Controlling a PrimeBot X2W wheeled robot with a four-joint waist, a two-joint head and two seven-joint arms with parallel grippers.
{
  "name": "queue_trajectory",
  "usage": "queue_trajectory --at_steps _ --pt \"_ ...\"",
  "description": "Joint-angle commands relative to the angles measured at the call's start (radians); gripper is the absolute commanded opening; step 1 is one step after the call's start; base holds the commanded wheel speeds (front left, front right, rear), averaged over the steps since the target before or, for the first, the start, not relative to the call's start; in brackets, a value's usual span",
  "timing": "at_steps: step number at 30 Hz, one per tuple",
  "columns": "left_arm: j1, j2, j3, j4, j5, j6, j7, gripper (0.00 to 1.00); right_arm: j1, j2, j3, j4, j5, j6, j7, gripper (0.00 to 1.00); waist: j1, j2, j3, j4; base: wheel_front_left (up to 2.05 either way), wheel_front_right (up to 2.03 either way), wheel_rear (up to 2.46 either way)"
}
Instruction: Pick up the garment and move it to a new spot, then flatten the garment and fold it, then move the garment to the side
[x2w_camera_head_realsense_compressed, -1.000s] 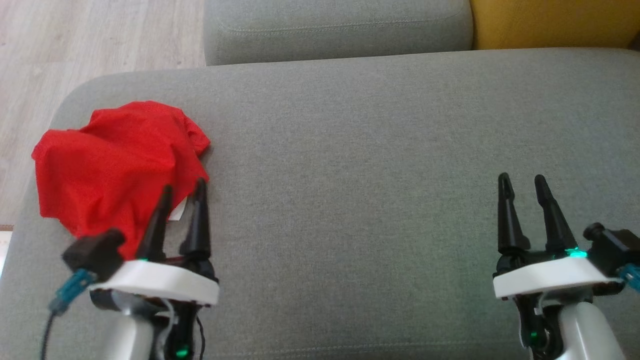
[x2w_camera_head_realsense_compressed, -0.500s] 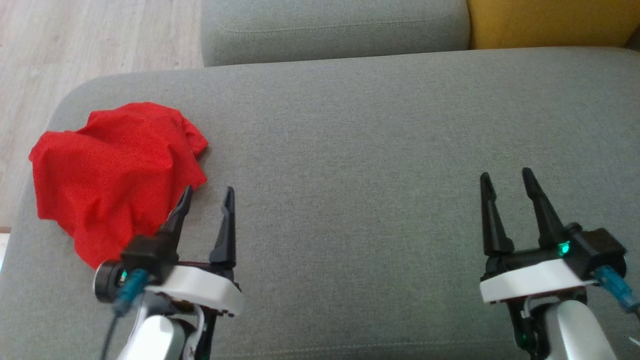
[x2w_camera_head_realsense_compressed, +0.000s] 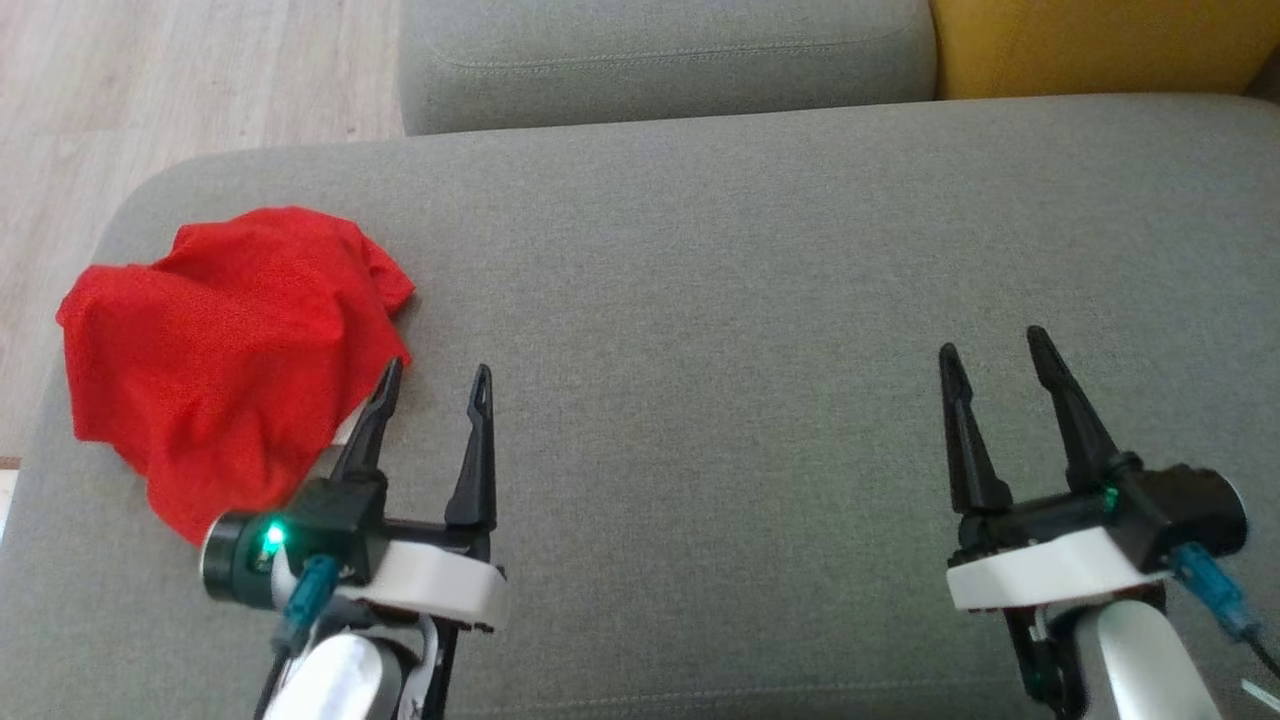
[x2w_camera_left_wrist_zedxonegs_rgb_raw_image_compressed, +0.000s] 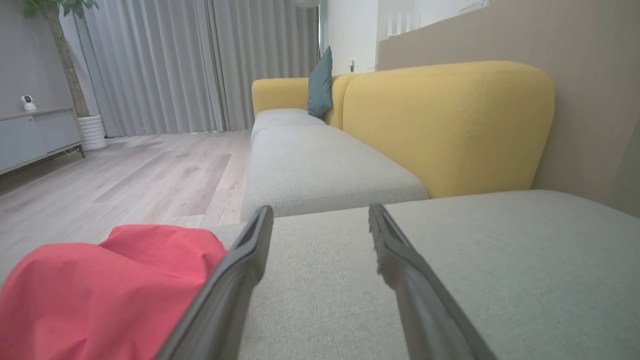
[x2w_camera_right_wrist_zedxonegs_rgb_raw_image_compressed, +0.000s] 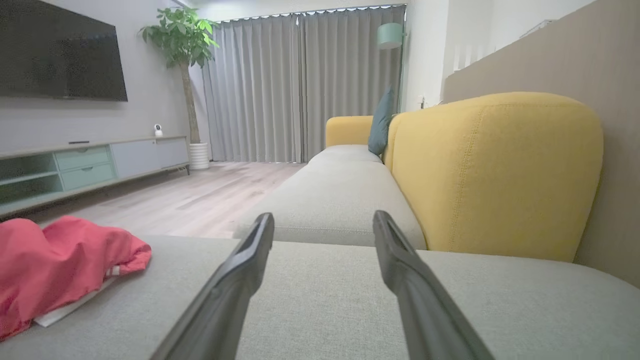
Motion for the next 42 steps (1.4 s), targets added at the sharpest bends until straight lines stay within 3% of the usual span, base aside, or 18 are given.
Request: queue_trajectory --at_steps 1,7,11,22,30,42 --pt "-0.043 0.0 0.042 -0.05 0.002 0.004 -0.015 1.0 -0.028 -0.008 0.017 -0.027 0.024 0.007 -0.016 1.0 -0.0001 0.0 -0.001 0.001 0.0 0.0 0.0" --pt "-0.002 -0.051 0.117 -0.066 -0.009 -0.036 -0.03 1.0 -0.022 -0.008 0.019 0.02 0.116 0.007 -0.031 1.0 -0.0001 0.0 -0.003 0.006 0.0 0.0 0.0" --pt "0.033 -0.097 0.174 -0.037 0.011 -0.096 -0.041 1.0 -0.019 -0.008 0.015 0.06 0.164 0.007 -0.043 1.0 -0.0001 0.0 -0.006 0.012 0.0 0.0 0.0" --pt "0.057 -0.166 0.259 0.046 0.11 -0.209 -0.056 1.0 -0.018 -0.009 0.011 0.077 0.151 0.008 -0.058 1.0 -0.0001 0.0 -0.007 0.011 0.0 0.0 0.0" --pt "0.059 -0.186 0.287 0.05 0.134 -0.244 -0.056 1.0 -0.017 -0.009 0.005 0.084 0.158 0.008 -0.058 1.0 -0.0001 0.0 -0.005 0.029 0.0 0.0 0.0" --pt "0.075 -0.191 0.327 0.062 0.143 -0.249 -0.056 1.0 0.004 -0.009 0.066 0.099 0.176 0.008 -0.058 1.0 -0.0001 0.0 -0.038 0.154 0.0 0.0 0.0"
